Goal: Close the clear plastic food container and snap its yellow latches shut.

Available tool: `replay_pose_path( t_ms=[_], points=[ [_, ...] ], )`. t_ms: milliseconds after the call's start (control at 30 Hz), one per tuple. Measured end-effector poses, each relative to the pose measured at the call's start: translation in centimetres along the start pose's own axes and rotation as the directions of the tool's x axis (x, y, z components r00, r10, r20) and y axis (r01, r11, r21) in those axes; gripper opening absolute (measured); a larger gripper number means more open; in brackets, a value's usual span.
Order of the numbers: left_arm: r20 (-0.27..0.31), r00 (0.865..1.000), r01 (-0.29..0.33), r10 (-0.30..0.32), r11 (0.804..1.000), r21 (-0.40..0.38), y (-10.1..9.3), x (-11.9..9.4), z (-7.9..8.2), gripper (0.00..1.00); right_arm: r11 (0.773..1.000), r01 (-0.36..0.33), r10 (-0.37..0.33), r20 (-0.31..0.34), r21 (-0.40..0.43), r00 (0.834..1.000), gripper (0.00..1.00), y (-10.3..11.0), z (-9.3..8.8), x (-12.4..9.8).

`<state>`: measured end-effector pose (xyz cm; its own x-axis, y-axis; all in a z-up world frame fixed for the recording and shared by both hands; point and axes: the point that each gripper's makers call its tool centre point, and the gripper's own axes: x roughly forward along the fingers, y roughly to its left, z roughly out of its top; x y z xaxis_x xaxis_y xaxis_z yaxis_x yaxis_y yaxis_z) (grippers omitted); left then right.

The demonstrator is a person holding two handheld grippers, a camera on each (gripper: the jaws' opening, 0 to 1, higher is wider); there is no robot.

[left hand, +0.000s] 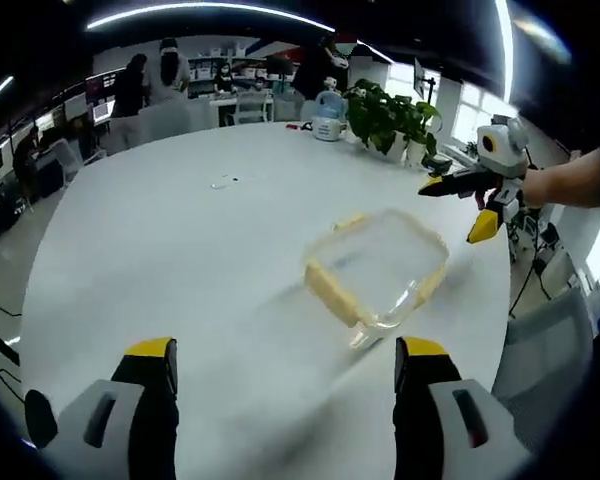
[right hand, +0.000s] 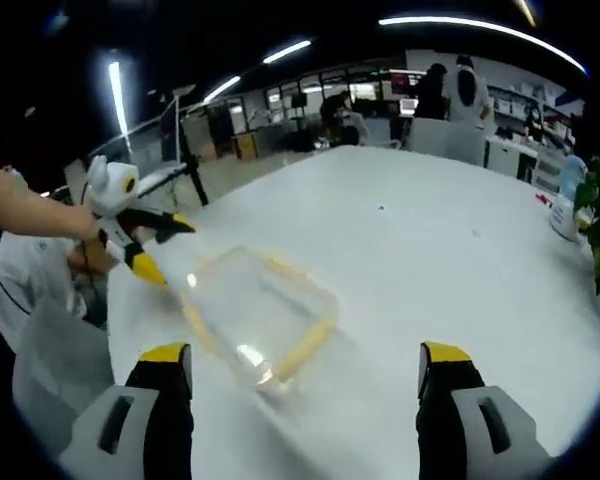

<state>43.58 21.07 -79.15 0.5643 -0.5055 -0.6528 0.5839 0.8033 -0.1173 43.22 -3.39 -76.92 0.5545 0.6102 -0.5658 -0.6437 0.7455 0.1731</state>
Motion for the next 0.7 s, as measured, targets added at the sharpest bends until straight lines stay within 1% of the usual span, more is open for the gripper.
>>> replay_pose_path(
  t_ms=[67, 133, 300, 367, 400, 500, 567, 700],
  points=[
    [0.013, 1.0, -0.006, 0.006, 1.0, 0.001, 0.2, -0.3, 0.0, 0.91, 1.0, 0.004, -0.004, 0.014, 0.02, 1.0, 0.95, 0.0, 0.0, -0.2],
    [0.019, 1.0, -0.01, 0.01, 1.0, -0.015, 0.5, -0.6, 0.0, 0.91, 1.0, 0.011, -0.012, 0.024, 0.024, 1.0, 0.95, 0.0, 0.5, -0.1],
    [0.052, 0.998, -0.028, 0.03, 0.998, -0.056, 1.2, -1.5, 0.0, 0.9, 0.999, 0.024, -0.026, 0.046, 0.026, 0.999, 0.94, 0.3, 0.6, -0.8],
    [0.063, 0.997, -0.033, 0.037, 0.997, -0.073, 1.4, -1.7, 0.0, 0.9, 0.999, 0.03, -0.033, 0.061, 0.046, 0.998, 0.94, 0.2, 0.6, -1.1],
    [0.071, 0.997, -0.029, 0.035, 0.996, -0.086, 1.4, -1.8, -0.1, 0.9, 0.998, 0.033, -0.037, 0.07, 0.055, 0.997, 0.95, 0.3, 0.6, -1.3],
    [0.089, 0.995, -0.033, 0.041, 0.995, -0.094, 1.3, -2.3, 0.0, 0.9, 0.996, 0.035, -0.042, 0.092, 0.08, 0.995, 0.94, 0.6, 0.6, -1.6],
    [0.1, 0.994, -0.025, 0.036, 0.994, -0.111, 1.0, -2.5, 0.0, 0.9, 0.996, 0.046, -0.053, 0.1, 0.079, 0.994, 0.94, 0.7, 0.5, -1.9],
    [0.113, 0.993, -0.023, 0.037, 0.992, -0.124, 0.6, -3.0, -0.7, 0.9, 0.993, 0.055, -0.068, 0.126, 0.103, 0.99, 0.94, 1.0, 0.3, -2.4]
  ],
)
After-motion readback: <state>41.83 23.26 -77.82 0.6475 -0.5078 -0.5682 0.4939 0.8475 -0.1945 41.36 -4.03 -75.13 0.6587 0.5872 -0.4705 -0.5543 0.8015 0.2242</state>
